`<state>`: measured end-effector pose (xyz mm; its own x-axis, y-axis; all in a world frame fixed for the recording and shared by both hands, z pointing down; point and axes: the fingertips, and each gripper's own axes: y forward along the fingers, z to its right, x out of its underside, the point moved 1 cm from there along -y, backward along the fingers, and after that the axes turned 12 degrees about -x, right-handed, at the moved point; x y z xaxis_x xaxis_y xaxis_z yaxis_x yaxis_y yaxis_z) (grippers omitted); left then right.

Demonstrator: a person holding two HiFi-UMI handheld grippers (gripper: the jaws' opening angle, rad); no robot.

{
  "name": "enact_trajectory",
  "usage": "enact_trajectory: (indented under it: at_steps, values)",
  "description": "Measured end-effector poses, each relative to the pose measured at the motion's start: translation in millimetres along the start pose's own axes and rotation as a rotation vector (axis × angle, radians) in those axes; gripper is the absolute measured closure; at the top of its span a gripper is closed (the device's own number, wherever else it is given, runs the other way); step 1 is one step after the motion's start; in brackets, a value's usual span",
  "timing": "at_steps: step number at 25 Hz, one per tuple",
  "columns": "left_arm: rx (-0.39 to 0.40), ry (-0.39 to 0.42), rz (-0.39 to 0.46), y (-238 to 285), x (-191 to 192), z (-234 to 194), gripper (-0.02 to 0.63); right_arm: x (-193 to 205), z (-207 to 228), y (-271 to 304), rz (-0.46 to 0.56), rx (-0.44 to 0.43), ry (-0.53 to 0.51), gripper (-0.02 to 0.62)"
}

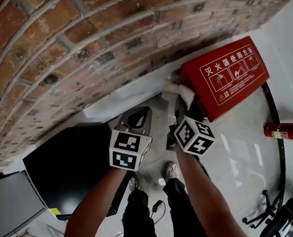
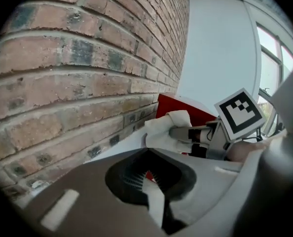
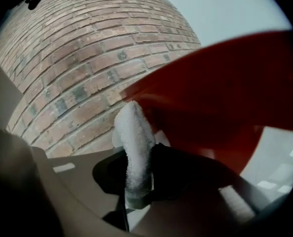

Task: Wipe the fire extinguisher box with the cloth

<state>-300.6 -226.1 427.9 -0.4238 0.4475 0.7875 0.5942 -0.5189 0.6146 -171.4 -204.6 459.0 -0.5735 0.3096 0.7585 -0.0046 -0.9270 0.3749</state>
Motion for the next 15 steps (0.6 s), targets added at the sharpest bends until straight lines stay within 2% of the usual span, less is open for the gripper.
enact_trajectory:
  at_steps: [4, 7, 12, 15]
  values:
    - [0.065, -0.014, 0.007, -3.1, -2.9, -6.6, 0.606, -10.0, 5.7, 19.8, 0.13, 0.076, 0.147, 0.503]
    - [0.135, 0.006, -0.009, -12.8, 6.1, -3.3, 0.606, -11.4, 8.1, 25.6, 0.228, 0.135, 0.243, 0.505]
    - [0.216, 0.046, -0.004, -21.9, 13.4, 1.3, 0.606, -20.3, 4.9, 13.6, 0.367, 0.153, 0.319, 0.508]
    - [0.242, 0.064, -0.016, -24.6, 19.3, 5.0, 0.606, -16.2, 10.7, -12.4, 0.383, 0.172, 0.304, 0.509]
